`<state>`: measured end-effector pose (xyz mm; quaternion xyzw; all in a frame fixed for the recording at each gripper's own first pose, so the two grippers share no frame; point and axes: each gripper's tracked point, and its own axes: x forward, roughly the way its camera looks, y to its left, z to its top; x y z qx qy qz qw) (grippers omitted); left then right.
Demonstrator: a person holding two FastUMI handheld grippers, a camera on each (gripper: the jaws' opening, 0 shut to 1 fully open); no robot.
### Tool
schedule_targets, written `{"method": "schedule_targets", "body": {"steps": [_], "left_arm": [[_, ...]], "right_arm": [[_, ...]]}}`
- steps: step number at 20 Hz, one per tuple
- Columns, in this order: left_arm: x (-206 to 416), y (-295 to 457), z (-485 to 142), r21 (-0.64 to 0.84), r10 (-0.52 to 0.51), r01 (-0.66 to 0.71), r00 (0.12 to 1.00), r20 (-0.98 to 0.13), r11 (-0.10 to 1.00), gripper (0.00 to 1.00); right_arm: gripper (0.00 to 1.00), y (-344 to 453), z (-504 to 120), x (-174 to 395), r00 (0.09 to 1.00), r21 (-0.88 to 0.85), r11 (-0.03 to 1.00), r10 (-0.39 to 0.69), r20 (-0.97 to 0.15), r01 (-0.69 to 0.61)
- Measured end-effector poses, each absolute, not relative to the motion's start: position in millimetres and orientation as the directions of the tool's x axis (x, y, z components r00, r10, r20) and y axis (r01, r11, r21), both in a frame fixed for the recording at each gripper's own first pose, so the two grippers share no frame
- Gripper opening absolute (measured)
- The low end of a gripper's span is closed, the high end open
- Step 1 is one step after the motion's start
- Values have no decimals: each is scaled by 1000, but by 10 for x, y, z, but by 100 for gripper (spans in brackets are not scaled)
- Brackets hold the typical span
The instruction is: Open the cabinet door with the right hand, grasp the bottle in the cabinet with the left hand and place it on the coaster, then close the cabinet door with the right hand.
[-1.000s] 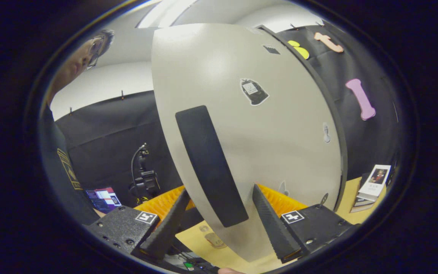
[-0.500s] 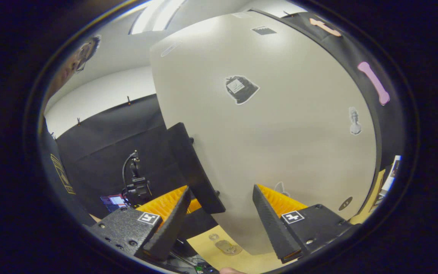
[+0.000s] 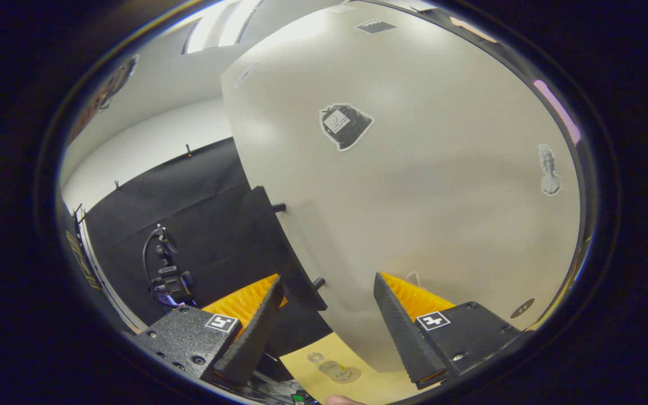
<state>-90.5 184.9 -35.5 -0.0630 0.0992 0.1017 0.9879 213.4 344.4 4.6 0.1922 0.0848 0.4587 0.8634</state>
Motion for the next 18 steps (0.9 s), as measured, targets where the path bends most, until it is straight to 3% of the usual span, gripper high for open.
{"method": "schedule_targets", "body": {"steps": [8,10,11,14,18], "left_arm": [[-726,1277,-200,-47,158,-166,977,-143,985,95],[-701,1144,-174,-26,166,-171,977,-134,985,95],[-682,1072,-185,-13,171,-175,976,-135,985,95],[-588,786,-403,35,165,-162,967,-194,986,95],[-560,444,-434,25,132,-129,970,-206,991,95]], "right_arm": [[100,2839,-181,2089,758,281,737,650,-48,-614],[100,2559,-375,2125,830,214,832,543,-127,-511],[96,2363,-446,2172,879,165,889,451,-157,-427],[100,1702,-646,2257,967,27,991,133,-216,-130],[100,1491,-738,2156,974,59,998,19,-227,-5]]}}
